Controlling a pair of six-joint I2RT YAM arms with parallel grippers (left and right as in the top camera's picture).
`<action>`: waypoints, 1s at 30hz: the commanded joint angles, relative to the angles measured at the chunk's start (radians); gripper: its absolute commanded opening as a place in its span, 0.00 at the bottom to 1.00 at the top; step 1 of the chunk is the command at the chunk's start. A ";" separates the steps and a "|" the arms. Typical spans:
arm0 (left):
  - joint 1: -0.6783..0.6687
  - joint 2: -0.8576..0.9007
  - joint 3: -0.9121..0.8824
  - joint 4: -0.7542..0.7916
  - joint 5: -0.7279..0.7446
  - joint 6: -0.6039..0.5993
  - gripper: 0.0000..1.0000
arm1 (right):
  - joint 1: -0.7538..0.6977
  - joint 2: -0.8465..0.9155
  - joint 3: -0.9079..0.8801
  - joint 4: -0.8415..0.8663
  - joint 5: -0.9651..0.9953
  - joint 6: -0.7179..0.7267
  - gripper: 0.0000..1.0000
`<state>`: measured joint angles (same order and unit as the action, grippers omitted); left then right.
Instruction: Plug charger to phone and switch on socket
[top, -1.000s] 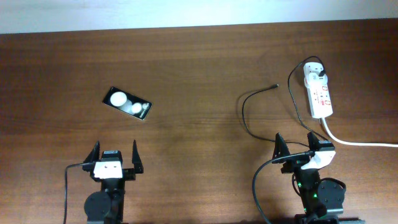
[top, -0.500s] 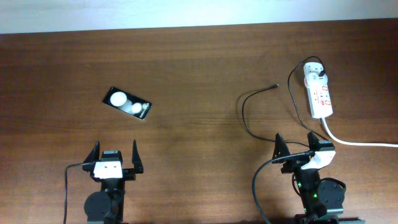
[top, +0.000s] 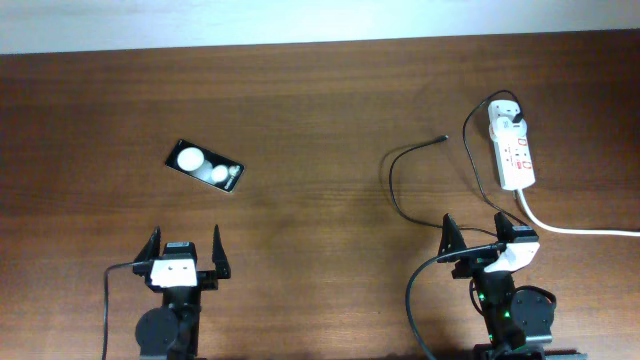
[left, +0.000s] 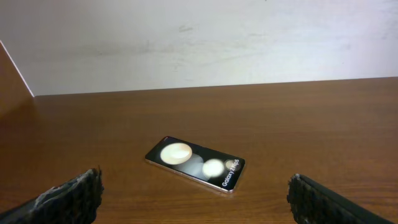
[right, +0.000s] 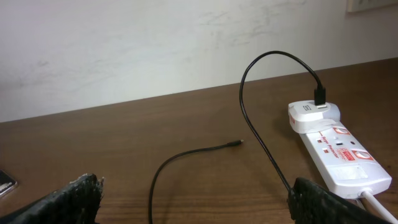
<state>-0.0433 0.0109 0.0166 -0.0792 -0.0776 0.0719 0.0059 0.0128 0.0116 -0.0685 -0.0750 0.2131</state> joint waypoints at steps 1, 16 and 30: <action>0.004 -0.005 -0.007 0.000 0.014 0.016 0.99 | 0.007 -0.005 -0.006 -0.004 0.009 0.005 0.98; 0.004 -0.005 -0.007 0.001 0.014 0.016 0.99 | 0.007 -0.005 -0.006 -0.004 0.009 0.005 0.99; 0.004 -0.005 -0.002 -0.005 0.014 -0.010 0.99 | 0.007 -0.005 -0.006 -0.004 0.009 0.005 0.99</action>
<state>-0.0433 0.0109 0.0166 -0.0792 -0.0776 0.0715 0.0059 0.0128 0.0116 -0.0685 -0.0750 0.2131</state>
